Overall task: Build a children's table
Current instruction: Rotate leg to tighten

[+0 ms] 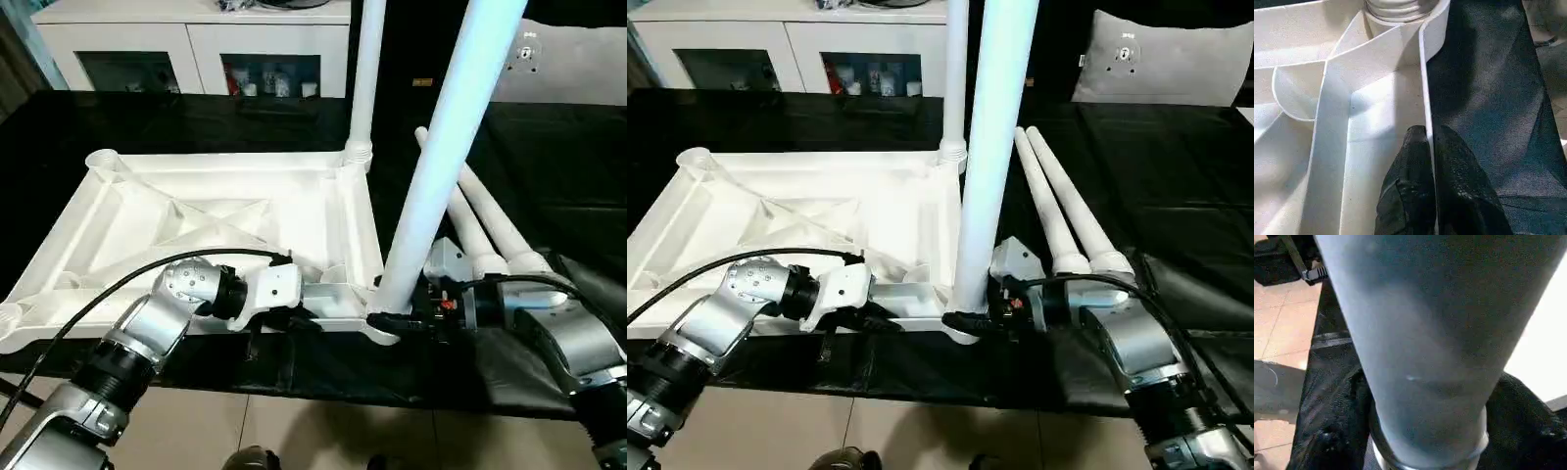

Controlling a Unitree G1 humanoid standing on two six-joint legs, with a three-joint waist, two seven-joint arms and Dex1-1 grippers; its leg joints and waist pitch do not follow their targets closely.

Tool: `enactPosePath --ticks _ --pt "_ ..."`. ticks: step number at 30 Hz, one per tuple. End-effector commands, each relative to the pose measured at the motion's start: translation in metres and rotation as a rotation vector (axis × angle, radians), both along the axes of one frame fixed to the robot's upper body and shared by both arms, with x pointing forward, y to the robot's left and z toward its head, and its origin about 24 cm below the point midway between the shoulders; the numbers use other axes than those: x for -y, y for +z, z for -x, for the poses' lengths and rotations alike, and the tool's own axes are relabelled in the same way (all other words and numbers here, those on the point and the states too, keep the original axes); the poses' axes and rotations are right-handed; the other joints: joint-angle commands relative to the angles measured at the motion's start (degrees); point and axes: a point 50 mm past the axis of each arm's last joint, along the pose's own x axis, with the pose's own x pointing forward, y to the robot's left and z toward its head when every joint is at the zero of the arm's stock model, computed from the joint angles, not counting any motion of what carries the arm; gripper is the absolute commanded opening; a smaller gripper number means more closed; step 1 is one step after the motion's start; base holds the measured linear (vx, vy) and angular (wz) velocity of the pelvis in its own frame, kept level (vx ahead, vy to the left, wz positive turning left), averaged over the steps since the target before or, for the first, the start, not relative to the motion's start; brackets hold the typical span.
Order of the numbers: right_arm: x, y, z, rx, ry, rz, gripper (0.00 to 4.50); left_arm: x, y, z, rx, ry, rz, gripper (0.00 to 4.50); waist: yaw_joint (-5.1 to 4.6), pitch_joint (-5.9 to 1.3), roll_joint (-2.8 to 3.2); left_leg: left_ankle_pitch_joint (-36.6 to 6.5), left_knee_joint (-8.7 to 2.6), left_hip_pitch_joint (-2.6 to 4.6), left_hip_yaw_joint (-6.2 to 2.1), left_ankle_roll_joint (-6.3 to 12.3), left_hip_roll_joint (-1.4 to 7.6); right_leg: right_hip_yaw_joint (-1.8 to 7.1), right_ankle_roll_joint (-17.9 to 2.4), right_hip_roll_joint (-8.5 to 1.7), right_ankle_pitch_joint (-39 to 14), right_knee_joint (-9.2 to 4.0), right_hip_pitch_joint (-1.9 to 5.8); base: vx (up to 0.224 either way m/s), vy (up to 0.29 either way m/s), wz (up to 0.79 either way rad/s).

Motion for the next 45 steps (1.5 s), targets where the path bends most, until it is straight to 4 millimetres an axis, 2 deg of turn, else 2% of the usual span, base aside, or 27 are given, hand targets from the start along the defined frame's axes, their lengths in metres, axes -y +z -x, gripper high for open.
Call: enactPosePath --ticks 1,6,7,9,10,11,12,13,14,15,16,17,18,19,20,22,23,25,26,29,32,36,39,41,44,45 --pt "-0.005 -0.001 0.004 -0.025 0.016 -0.046 2.85 0.000 0.007 -0.002 0.028 -0.017 0.000 0.00 -0.09 -4.64 -0.77 -12.3 -3.71 0.62 -0.86 3.83 3.32 2.61 -12.1 -4.03 -18.7 -3.67 2.95 0.000 0.000 0.00" --pt "-0.021 -0.014 0.015 -0.094 -0.060 -0.122 2.70 0.003 0.009 -0.003 -0.004 0.113 0.080 0.00 -0.04 -4.63 -0.61 -12.1 -3.86 0.60 -0.94 3.67 3.43 2.58 -12.2 -4.02 -18.3 -3.57 2.90 0.000 0.000 0.00" --pt "-0.024 -0.016 0.015 -0.096 -0.080 -0.126 2.70 0.004 0.010 -0.003 -0.009 0.138 0.097 0.00 -0.16 -4.49 -0.46 -12.7 -3.93 0.60 -0.99 3.27 3.44 2.58 -12.3 -4.04 -18.9 -3.66 2.82 0.000 0.000 0.00" --pt "-0.032 -0.023 0.013 -0.106 -0.161 -0.121 2.69 0.007 0.010 -0.003 -0.018 0.190 0.119 0.00 -0.56 -4.21 -0.55 -14.9 -4.20 0.70 -1.07 2.34 3.24 2.45 -11.5 -3.95 -22.3 -4.05 2.70 0.000 0.000 0.00" --pt "-0.042 -0.032 0.009 -0.122 -0.269 -0.113 2.69 0.011 0.010 -0.004 -0.008 0.264 0.134 0.00 -0.93 -4.09 -0.44 -16.2 -4.34 0.60 -1.23 1.25 3.17 2.36 -10.4 -4.03 -24.8 -4.12 2.87 0.000 0.000 0.00" --pt "-0.042 -0.032 0.009 -0.122 -0.269 -0.113 2.69 0.011 0.010 -0.004 -0.008 0.264 0.134 0.00 -1.52 -3.88 -0.47 -17.8 -4.46 0.62 -1.37 0.59 2.99 2.21 -9.5 -4.02 -27.3 -4.49 2.73 0.000 0.000 0.00" --pt "-0.051 -0.037 0.003 -0.115 -0.355 -0.108 2.69 0.017 0.009 -0.005 -0.007 0.341 0.149 0.00 -1.80 -3.83 -0.24 -18.8 -4.46 0.82 -1.44 0.14 2.97 2.18 -9.0 -4.08 -28.8 -4.58 2.61 0.000 0.000 0.00" --pt "-0.059 -0.039 -0.003 -0.126 -0.441 -0.133 2.69 0.023 0.010 -0.006 -0.006 0.409 0.169 0.00 -2.56 -3.59 -0.16 -20.5 -4.47 0.95 -1.57 -0.32 2.87 2.03 -8.2 -4.02 -31.0 -5.02 2.36 0.000 0.000 0.00" --pt "-0.066 -0.041 -0.010 -0.130 -0.529 -0.155 2.69 0.031 0.011 -0.008 -0.008 0.476 0.192 0.00 -3.27 -3.45 -0.36 -22.1 -4.38 1.22 -1.62 -0.75 2.74 1.89 -7.5 -3.97 -33.4 -5.39 2.05 0.000 0.000 0.00" --pt "-0.069 -0.041 -0.013 -0.128 -0.563 -0.161 2.69 0.035 0.011 -0.008 -0.009 0.503 0.201 0.00 -3.58 -3.44 -0.29 -22.7 -4.24 1.27 -1.73 -0.92 2.62 1.71 -7.0 -4.06 -34.7 -5.57 2.03 0.000 0.000 0.00" --pt "-0.071 -0.041 -0.014 -0.125 -0.580 -0.162 2.68 0.036 0.012 -0.008 -0.011 0.516 0.204 0.00 -3.90 -3.37 -0.38 -23.5 -4.18 1.10 -1.97 -0.93 2.40 1.29 -5.3 -4.01 -37.4 -6.01 2.21 0.000 0.000 0.00" --pt "-0.074 -0.041 -0.018 -0.125 -0.614 -0.163 2.68 0.043 0.014 -0.008 -0.008 0.543 0.223 0.00 -3.99 -3.37 -0.27 -24.3 -4.02 1.60 -1.93 -0.50 2.34 1.24 -4.3 -4.00 -38.4 -6.56 1.77 0.000 0.000 0.00" --pt "-0.077 -0.042 -0.023 -0.117 -0.668 -0.161 2.68 0.051 0.016 -0.007 -0.003 0.577 0.244 0.00 -4.23 -3.39 -0.30 -24.5 -4.02 1.55 -1.90 -0.41 2.37 1.27 -4.4 -3.93 -38.0 -6.49 1.72 0.000 0.000 0.00" --pt "-0.079 -0.042 -0.027 -0.112 -0.706 -0.159 2.68 0.056 0.018 -0.007 0.000 0.603 0.259 0.00 -4.50 -3.20 -0.37 -25.2 -3.95 1.64 -1.86 -0.20 2.18 1.07 -4.1 -3.69 -38.7 -6.82 1.37 0.000 0.000 0.00" --pt "-0.082 -0.042 -0.031 -0.111 -0.734 -0.157 2.68 0.062 0.021 -0.007 0.012 0.623 0.268 0.00 -4.73 -3.36 -0.56 -25.3 -3.75 1.68 -1.91 -0.10 2.00 0.86 -3.6 -3.76 -39.4 -6.95 1.44 0.000 0.000 0.00" --pt "-0.084 -0.042 -0.036 -0.086 -0.764 -0.130 2.68 0.070 0.023 -0.006 0.043 0.642 0.271 0.00 -5.00 -3.39 -0.25 -25.5 -3.96 1.38 -2.10 0.24 2.23 0.69 -3.2 -3.80 -38.7 -6.94 1.71 0.000 0.000 0.00" --pt "-0.084 -0.042 -0.036 -0.083 -0.765 -0.126 2.68 0.070 0.023 -0.006 0.045 0.642 0.271 0.00 -5.11 -3.46 -0.21 -25.5 -4.15 1.17 -2.16 0.56 2.28 0.64 -3.3 -3.67 -37.1 -6.91 1.88 0.000 0.000 0.00" --pt "-0.084 -0.043 -0.037 -0.071 -0.776 -0.119 2.68 0.071 0.024 -0.006 0.050 0.649 0.263 0.00 -4.96 -3.56 -0.16 -25.3 -4.26 1.22 -2.02 1.05 2.32 0.81 -3.7 -3.70 -35.2 -6.92 1.74 0.000 0.000 0.00" --pt "-0.082 -0.042 -0.038 -0.082 -0.795 -0.149 3.24 0.068 0.023 -0.007 0.066 0.661 0.245 0.00 -5.00 -3.52 -0.16 -25.4 -4.37 1.10 -2.03 1.11 2.36 0.92 -4.1 -3.70 -34.4 -6.78 1.75 0.000 0.000 0.00" --pt "-0.078 -0.040 -0.039 -0.064 -0.803 -0.158 3.38 0.062 0.024 -0.010 0.085 0.677 0.232 0.00 -4.86 -3.75 -0.05 -24.6 -4.44 1.01 -1.90 1.24 2.45 1.28 -5.2 -3.79 -31.8 -6.44 1.85 0.000 0.000 0.00" --pt "-0.074 -0.038 -0.040 -0.034 -0.782 -0.167 3.75 0.057 0.024 -0.012 0.103 0.669 0.217 0.00 -4.65 -3.91 0.06 -23.2 -4.49 0.81 -1.76 1.50 2.56 1.55 -6.6 -3.84 -28.4 -6.00 2.08 0.000 0.000 0.00" --pt "-0.055 -0.030 -0.038 0.029 -0.736 -0.200 4.02 0.047 0.023 -0.017 0.104 0.633 0.206 0.00 -4.35 -4.26 0.11 -20.2 -4.41 0.53 -1.50 2.42 2.65 1.87 -8.6 -3.78 -22.9 -5.35 2.55 0.000 0.000 0.00" --pt "-0.039 -0.019 -0.032 0.085 -0.646 -0.212 4.31 0.041 0.021 -0.016 0.094 0.561 0.191 0.00 -3.81 -4.71 0.00 -16.5 -4.04 0.39 -1.22 3.69 2.59 1.99 -10.1 -3.76 -19.2 -4.96 2.84 0.000 0.000 0.00" --pt "-0.028 -0.014 -0.029 0.110 -0.595 -0.204 4.45 0.036 0.019 -0.015 0.085 0.519 0.174 0.00 -3.40 -4.86 0.05 -12.7 -3.79 0.10 -1.03 5.28 2.71 2.07 -11.7 -3.74 -14.3 -4.39 3.09 0.000 0.000 0.00" --pt "-0.004 -0.005 -0.022 0.141 -0.468 -0.148 4.45 0.026 0.013 -0.011 0.071 0.411 0.126 0.00 -2.61 -4.99 -0.02 -10.2 -3.44 0.04 -0.93 6.38 2.76 2.13 -12.6 -3.75 -12.5 -3.91 3.14 0.000 0.000 0.00" --pt "-0.004 -0.005 -0.022 0.142 -0.466 -0.147 4.45 0.026 0.013 -0.011 0.071 0.409 0.125 0.00 -2.34 -5.09 0.06 -9.8 -3.35 0.16 -0.97 6.60 2.82 2.12 -12.7 -3.74 -12.1 -3.83 3.09 0.000 0.000 0.00"
